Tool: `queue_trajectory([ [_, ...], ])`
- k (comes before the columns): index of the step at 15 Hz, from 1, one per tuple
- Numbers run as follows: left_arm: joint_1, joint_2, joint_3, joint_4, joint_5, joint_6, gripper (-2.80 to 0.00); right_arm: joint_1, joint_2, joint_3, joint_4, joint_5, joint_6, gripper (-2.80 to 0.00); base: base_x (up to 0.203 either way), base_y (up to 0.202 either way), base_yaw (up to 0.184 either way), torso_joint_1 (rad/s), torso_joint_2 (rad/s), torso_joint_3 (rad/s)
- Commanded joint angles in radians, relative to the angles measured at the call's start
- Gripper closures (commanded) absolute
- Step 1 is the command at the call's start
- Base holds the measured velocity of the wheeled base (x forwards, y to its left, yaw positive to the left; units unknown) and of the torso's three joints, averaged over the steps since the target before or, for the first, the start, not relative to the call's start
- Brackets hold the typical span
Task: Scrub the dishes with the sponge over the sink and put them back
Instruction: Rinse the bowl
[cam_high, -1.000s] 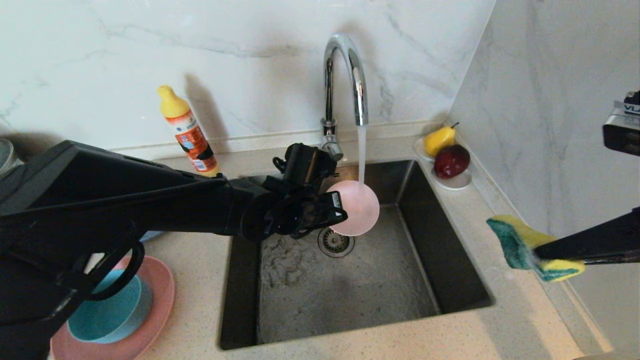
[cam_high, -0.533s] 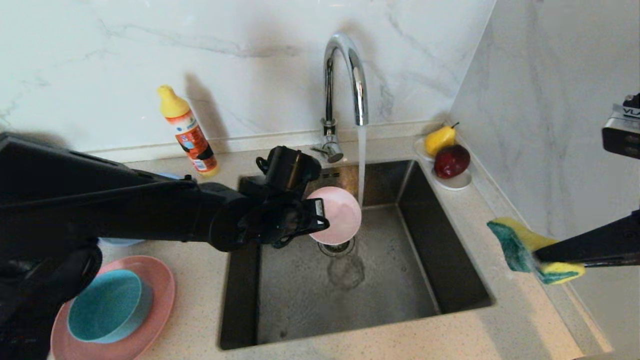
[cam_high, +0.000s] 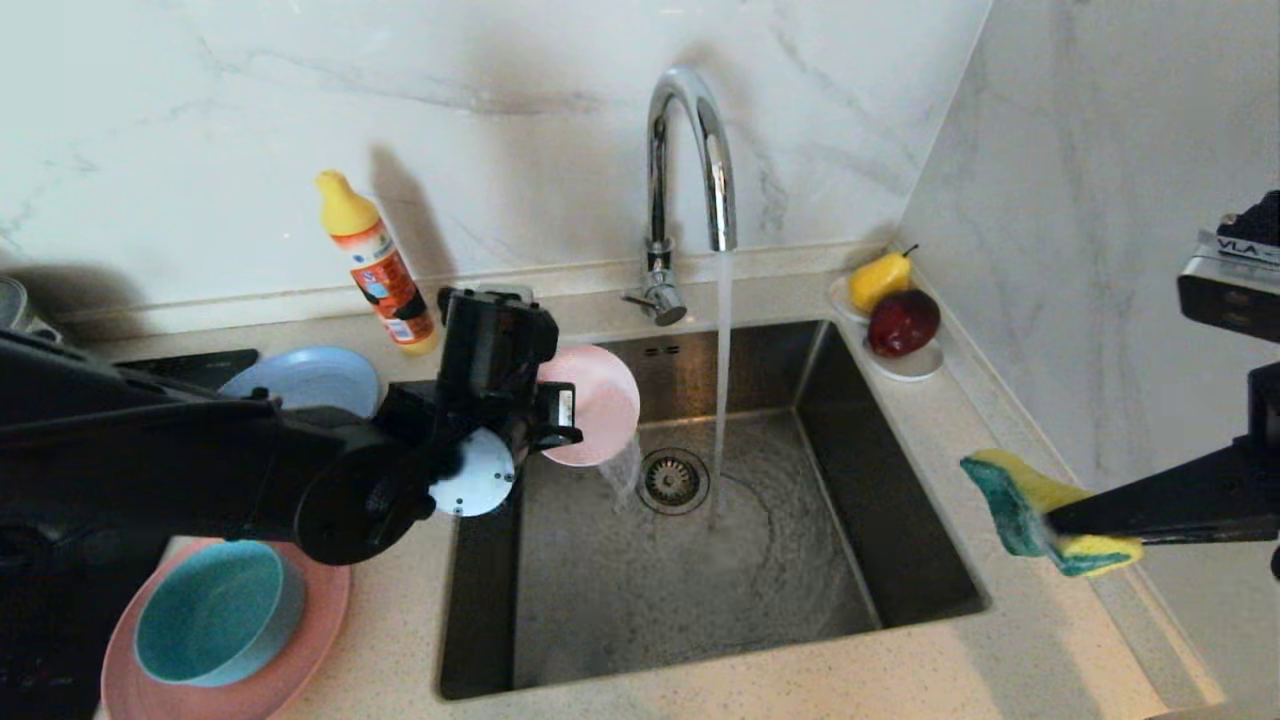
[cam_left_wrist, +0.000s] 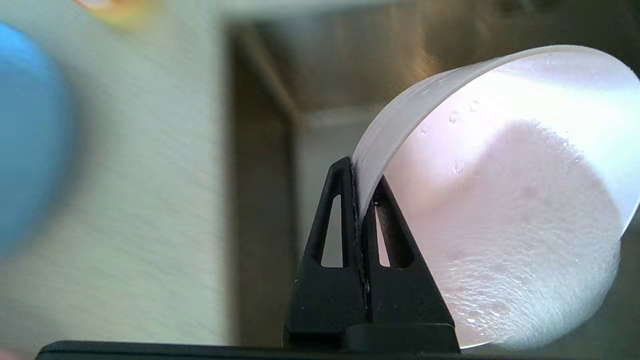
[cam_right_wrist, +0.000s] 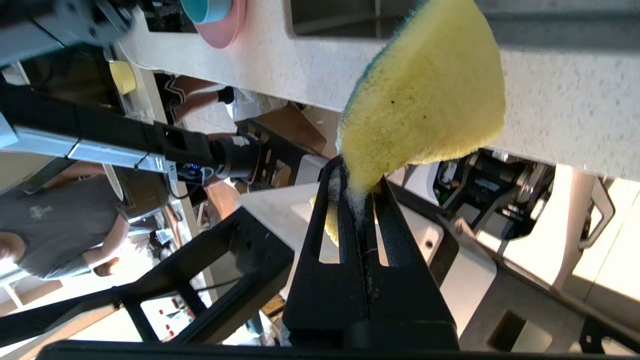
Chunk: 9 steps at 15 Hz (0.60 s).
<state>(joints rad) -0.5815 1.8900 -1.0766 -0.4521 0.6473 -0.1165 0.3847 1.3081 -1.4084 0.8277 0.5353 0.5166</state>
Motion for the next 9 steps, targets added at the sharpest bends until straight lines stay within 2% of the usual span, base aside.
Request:
queue_trajectory([
  [1,0.012,-0.012,0.092,-0.235,0.022,0.119,0.0,0.002,0.015,0.014,-0.007,0.003,0.003,0.0,0.0,0.0,0.0,0.0,0.0,0.0],
  [4,0.025,-0.004,0.155,-0.47,0.048,0.266,0.0,0.002,0.019,0.012,-0.009,0.004,0.003,0.0,0.0,0.0,0.0,0.0,0.0,0.0],
  [9,0.044,-0.018,0.171,-0.709,0.051,0.447,0.0,0.002,0.002,0.014,-0.009,0.005,0.003,0.0,0.0,0.0,0.0,0.0,0.0,0.0],
])
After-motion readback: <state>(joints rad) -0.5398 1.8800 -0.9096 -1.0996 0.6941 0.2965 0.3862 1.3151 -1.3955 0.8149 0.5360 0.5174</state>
